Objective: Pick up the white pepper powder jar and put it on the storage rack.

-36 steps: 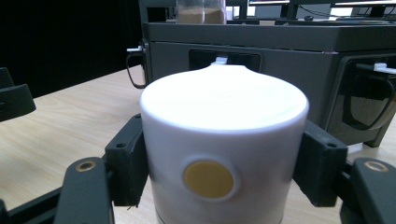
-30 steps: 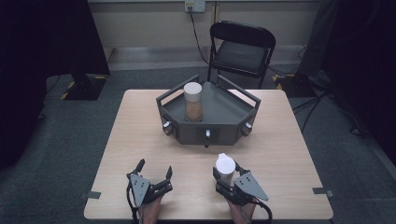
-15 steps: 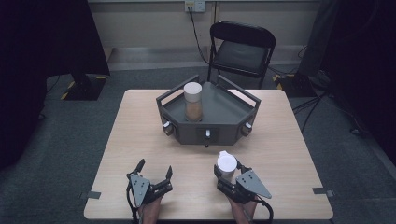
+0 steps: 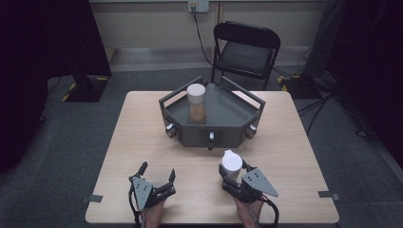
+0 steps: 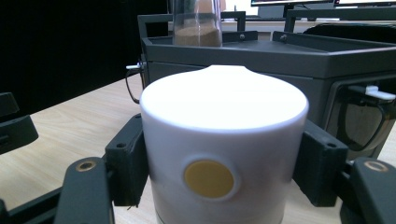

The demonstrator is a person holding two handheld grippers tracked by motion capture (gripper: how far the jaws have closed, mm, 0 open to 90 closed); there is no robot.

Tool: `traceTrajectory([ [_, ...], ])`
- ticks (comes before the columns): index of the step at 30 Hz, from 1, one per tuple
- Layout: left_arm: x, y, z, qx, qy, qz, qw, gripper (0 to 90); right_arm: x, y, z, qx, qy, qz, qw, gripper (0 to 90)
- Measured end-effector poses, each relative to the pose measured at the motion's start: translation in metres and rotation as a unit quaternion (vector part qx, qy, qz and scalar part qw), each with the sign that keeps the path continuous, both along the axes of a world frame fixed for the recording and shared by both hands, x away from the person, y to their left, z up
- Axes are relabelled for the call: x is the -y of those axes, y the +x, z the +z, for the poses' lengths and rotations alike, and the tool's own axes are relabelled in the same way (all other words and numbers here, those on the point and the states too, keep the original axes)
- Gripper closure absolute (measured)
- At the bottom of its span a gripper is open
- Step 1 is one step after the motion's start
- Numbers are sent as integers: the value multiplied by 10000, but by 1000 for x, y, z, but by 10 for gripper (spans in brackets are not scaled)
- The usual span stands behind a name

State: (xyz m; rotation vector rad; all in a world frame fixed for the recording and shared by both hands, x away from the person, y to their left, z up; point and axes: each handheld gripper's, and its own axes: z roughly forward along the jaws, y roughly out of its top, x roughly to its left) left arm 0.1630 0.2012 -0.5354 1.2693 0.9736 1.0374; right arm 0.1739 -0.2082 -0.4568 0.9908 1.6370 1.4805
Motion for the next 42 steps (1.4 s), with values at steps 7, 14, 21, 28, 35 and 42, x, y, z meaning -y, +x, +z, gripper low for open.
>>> traceTrajectory([
  [7,0,0,0,-1,1,0,10000,8,4,9,17,-34,-142,15,9999,300],
  [14,0,0,0,-1,1,1,10000,10,6,19,31,-7,-176,104,9998,300],
  [21,0,0,0,-1,0,1,10000,11,6,26,46,74,-213,170,9996,300],
  [28,0,0,0,-3,2,4,10000,14,6,35,61,77,-292,246,9992,299],
  [35,0,0,0,-2,1,6,10000,14,6,39,74,144,-231,325,9991,299],
  [42,0,0,0,-4,2,5,10000,14,5,43,89,301,-230,340,9987,300],
])
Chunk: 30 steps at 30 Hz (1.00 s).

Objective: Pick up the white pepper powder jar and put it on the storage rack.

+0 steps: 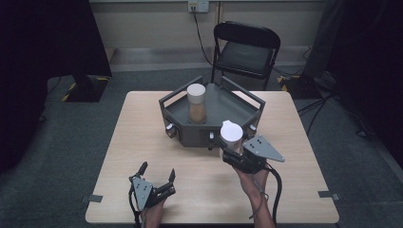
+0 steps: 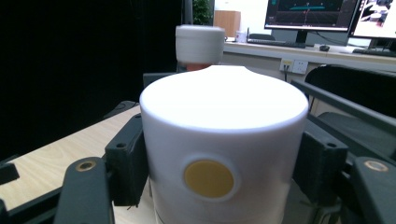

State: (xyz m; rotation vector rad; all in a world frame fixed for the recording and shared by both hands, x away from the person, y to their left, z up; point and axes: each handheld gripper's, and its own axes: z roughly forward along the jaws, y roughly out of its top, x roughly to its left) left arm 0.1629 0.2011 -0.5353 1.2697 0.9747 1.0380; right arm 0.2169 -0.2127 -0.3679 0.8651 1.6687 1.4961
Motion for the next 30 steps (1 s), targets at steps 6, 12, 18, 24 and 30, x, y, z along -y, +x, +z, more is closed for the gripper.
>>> traceTrajectory([
  [6,0,0,0,-1,0,6,10000,15,0,8,12,66,-3,40,10000,300],
  [12,0,0,0,-2,1,8,10000,15,-1,19,19,135,40,0,9999,300],
  [18,1,0,0,3,-4,17,10000,15,-1,29,30,74,131,14,9999,300],
  [24,1,0,0,2,-4,19,10000,15,-9,37,41,148,114,-93,9998,300],
  [30,1,0,0,-2,-1,18,10000,15,-23,53,46,222,89,-178,9996,300],
])
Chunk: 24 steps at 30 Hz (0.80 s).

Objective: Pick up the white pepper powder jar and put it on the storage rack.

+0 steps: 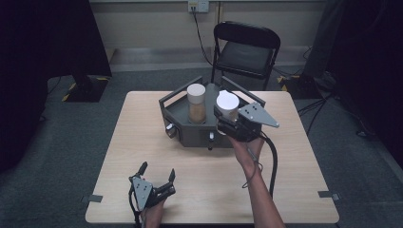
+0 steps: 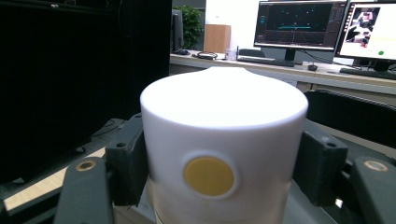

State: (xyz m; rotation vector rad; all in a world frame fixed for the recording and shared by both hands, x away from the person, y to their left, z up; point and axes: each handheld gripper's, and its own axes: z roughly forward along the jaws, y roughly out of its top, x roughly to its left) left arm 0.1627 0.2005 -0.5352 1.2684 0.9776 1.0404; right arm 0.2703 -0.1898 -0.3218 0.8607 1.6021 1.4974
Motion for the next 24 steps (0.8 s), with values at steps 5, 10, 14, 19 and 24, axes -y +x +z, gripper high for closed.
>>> traceTrajectory([
  [5,0,0,0,1,-1,-1,10000,15,-10,11,-1,24,10,-110,9999,301],
  [10,0,0,0,1,0,0,10000,15,-17,26,-1,-15,13,-208,9998,301],
  [14,0,0,0,0,0,1,10000,15,-21,35,-1,-52,28,-288,9996,301],
  [19,0,0,0,0,2,-1,10000,16,-23,50,-5,-132,13,-374,9992,301],
  [24,0,0,0,1,-1,0,10000,15,-25,61,-10,-247,-38,-461,9986,301],
])
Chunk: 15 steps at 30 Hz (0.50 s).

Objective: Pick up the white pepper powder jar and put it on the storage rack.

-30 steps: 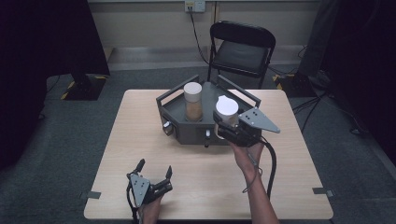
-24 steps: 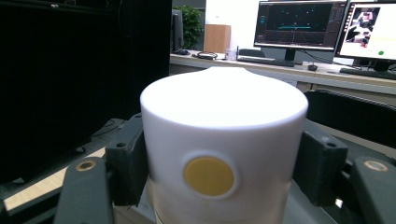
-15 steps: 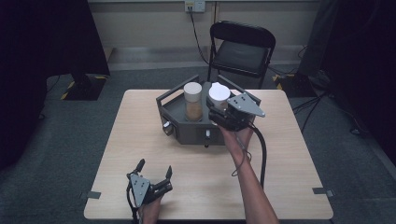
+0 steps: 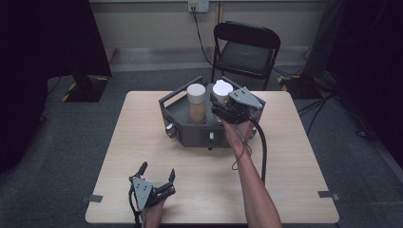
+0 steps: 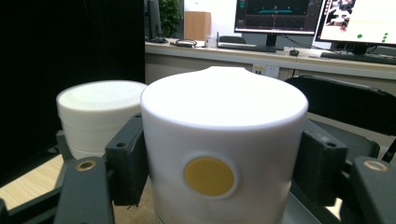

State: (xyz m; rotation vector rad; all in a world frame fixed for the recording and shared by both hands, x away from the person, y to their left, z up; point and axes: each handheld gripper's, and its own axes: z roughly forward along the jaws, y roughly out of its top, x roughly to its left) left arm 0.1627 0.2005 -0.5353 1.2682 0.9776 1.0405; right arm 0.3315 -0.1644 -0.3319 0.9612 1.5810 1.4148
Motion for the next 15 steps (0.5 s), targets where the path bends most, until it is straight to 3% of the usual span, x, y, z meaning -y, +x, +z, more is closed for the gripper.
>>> traceTrajectory([
  [15,0,0,0,0,1,0,10000,16,-2,12,-9,-226,26,-40,9997,301],
])
